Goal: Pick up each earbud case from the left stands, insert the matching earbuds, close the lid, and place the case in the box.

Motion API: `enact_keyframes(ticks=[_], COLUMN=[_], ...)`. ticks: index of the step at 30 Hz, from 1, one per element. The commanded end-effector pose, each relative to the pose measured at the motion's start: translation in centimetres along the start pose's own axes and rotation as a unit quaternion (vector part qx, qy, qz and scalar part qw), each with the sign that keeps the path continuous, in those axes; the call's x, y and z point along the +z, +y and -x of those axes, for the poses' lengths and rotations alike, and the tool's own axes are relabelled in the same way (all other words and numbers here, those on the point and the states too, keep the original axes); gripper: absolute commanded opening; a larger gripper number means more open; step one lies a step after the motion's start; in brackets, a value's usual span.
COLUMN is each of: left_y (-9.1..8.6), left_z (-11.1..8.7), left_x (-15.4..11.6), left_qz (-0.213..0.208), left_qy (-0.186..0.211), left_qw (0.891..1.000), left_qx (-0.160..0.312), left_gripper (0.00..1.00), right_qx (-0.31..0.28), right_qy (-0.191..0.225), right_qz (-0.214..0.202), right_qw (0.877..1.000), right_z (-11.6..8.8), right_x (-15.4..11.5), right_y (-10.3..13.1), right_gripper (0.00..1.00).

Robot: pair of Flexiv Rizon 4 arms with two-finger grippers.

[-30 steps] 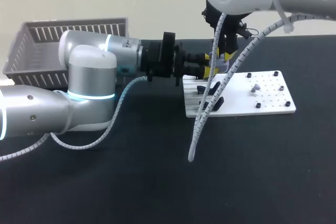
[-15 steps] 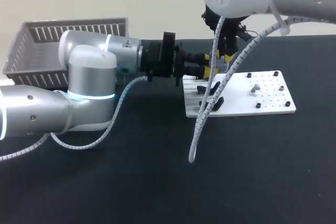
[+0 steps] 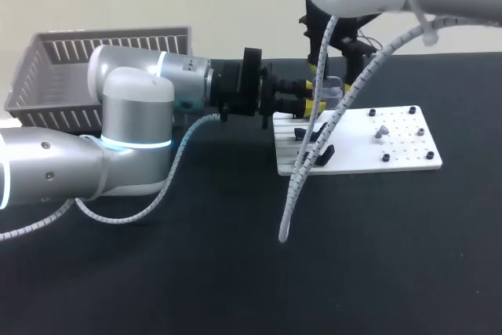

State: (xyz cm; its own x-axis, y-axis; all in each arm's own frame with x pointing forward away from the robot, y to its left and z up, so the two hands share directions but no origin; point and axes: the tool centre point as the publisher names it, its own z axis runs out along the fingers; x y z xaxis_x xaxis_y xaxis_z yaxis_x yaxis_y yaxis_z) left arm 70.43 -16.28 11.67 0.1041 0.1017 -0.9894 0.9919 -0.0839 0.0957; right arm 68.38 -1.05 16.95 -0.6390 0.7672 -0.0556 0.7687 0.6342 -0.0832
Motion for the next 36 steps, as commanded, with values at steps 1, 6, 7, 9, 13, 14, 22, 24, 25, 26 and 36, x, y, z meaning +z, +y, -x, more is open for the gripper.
enact_keyframes(ticks=[1, 6, 7, 9, 13, 14, 22, 24, 25, 26, 36], left_y=[-0.1, -0.1, -0.1, -0.1, -0.1, -0.1, -0.1, -0.1, -0.1, -0.1, -0.1], left_z=[0.0, 0.0, 0.0, 0.0, 0.0, 0.0, 0.0, 0.0, 0.0, 0.0, 0.0], left_x=[0.0, 0.0, 0.0, 0.0, 0.0, 0.0, 0.0, 0.0, 0.0, 0.0, 0.0], left_qz=[0.001, 0.001, 0.001, 0.001, 0.001, 0.001, 0.001, 0.001, 0.001, 0.001, 0.001], left_qy=[0.000, 0.000, 0.000, 0.000, 0.000, 0.000, 0.000, 0.000, 0.000, 0.000, 0.000], left_qw=[1.000, 1.000, 1.000, 1.000, 1.000, 1.000, 1.000, 1.000, 1.000, 1.000, 1.000], left_qx=[0.001, 0.001, 0.001, 0.001, 0.001, 0.001, 0.001, 0.001, 0.001, 0.001, 0.001], left_gripper=[0.00, 0.00, 0.00, 0.00, 0.00, 0.00, 0.00, 0.00, 0.00, 0.00, 0.00], right_qx=[-0.036, -0.118, -0.124, -0.129, -0.132, -0.135, -0.169, -0.182, -0.187, -0.196, -0.226], right_qy=[-0.017, -0.081, -0.088, -0.099, -0.128, -0.134, -0.154, -0.159, -0.157, -0.158, -0.130], right_qz=[0.065, 0.104, 0.106, 0.115, 0.130, 0.131, 0.164, 0.167, 0.173, 0.175, 0.190], right_qw=[0.997, 0.984, 0.983, 0.980, 0.974, 0.973, 0.960, 0.956, 0.954, 0.952, 0.947], right_z=[-1.0, -1.1, -1.0, -0.5, 1.0, 1.4, 4.5, 5.1, 5.4, 5.7, 7.8], right_x=[-1.0, -1.1, -1.0, -0.9, -0.6, -0.5, 0.1, 0.1, 0.1, 0.2, 3.4], right_y=[-4.2, -6.4, -6.8, -7.6, -9.0, -9.3, -9.2, -8.8, -8.6, -8.3, -7.6], right_gripper=[0.79, 0.88, 0.87, 0.81, 0.84, 0.84, 1.00, 1.00, 1.00, 1.00, 1.00])
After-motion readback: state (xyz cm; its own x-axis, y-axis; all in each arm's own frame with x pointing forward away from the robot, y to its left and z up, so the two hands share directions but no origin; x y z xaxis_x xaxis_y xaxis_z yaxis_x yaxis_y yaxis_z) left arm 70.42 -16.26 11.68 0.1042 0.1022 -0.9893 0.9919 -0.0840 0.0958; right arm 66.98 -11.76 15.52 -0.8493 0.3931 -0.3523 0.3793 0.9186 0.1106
